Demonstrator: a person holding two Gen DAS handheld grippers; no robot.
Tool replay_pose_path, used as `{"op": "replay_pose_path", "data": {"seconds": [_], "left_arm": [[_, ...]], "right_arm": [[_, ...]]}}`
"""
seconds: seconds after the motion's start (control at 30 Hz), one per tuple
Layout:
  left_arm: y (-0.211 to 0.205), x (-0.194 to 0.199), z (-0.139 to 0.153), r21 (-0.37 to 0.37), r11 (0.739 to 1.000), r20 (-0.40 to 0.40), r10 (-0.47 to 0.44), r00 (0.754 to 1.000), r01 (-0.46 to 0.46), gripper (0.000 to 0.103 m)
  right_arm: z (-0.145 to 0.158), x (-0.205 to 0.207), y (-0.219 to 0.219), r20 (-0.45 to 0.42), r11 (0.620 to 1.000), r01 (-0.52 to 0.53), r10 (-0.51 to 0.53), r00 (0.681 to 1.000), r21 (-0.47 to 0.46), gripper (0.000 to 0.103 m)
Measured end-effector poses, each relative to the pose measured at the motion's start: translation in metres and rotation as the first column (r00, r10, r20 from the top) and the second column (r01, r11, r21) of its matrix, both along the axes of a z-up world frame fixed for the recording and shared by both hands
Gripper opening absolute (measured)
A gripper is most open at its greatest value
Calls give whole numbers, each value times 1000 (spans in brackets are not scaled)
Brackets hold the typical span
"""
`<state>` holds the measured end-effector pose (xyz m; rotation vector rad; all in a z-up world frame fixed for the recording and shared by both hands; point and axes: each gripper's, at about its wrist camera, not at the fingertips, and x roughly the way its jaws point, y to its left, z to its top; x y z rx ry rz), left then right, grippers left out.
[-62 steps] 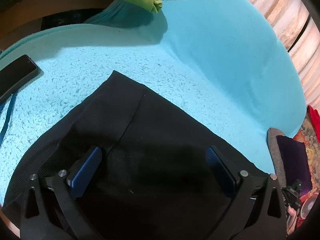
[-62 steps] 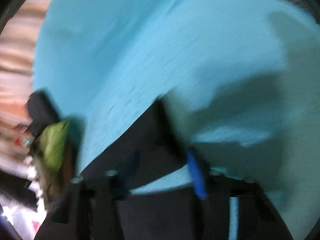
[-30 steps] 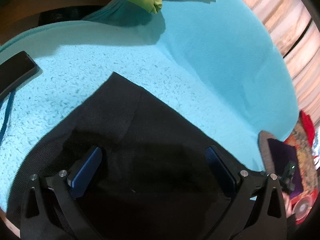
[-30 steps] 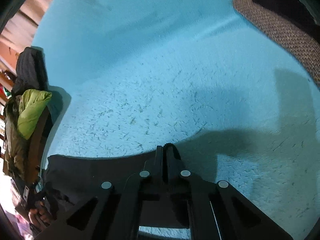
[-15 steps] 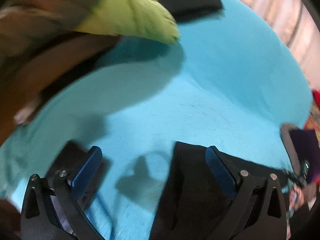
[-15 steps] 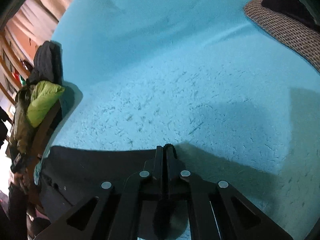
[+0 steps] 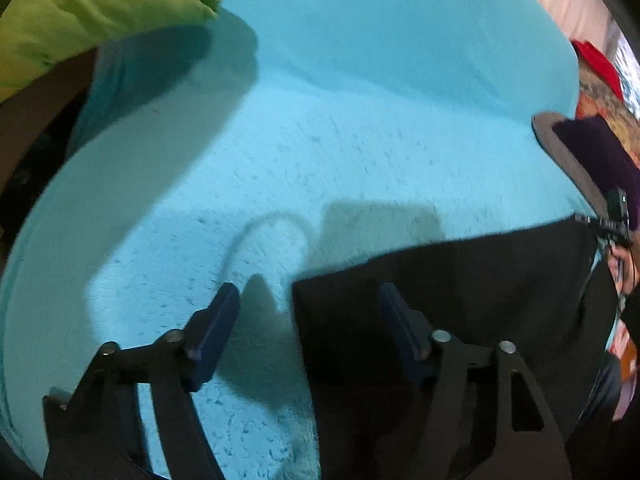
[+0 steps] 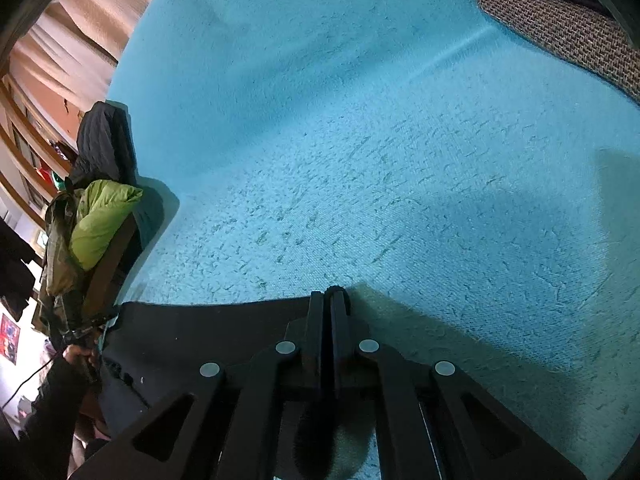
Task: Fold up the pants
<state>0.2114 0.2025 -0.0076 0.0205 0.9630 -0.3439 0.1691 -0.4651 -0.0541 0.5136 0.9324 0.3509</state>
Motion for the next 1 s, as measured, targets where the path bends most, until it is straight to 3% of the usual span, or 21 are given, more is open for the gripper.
{"op": "replay_pose_path", "data": {"seconds": [0.07,0.23,0.37,0.43,0.47,0.5,0.63,0.8,1.0], "left_arm": [[-1,-6,-2,-11,1000,20,-16,1000,16,59],[-1,5,-4,-66,997,16,-30,999,31,30],[1,7,-5,-89,995,9,-51,999,52,22],[2,6,-4,-87,995,8,-50,999,50,16],[2,5,-3,-79,996,11,-50,999,51,6],[1,3,0,-66,997,17,-49,999,50,3],[-9,-9,20,6,998,47,-62,997,62,2],[-13,-23,67,38,998,133,-49,990,45,2],[-23,-57,101,104,994,194,-43,980,22,3]], "right_arm": [[-1,0,-1,-1,1000,0,0,1000,8,0],[-2,0,-2,-2,1000,-1,1,1000,17,0],[-2,0,-3,-2,1000,-1,1,1000,19,0],[-2,0,-4,-2,1000,-1,1,1000,18,0],[-2,0,-4,-2,1000,0,0,1000,17,0],[-2,0,-4,-3,1000,-1,1,1000,17,0],[10,0,4,6,999,-5,5,1000,-50,3],[53,-4,18,75,984,-47,61,995,-169,2],[102,-30,32,133,940,-106,156,979,-326,0]]}}
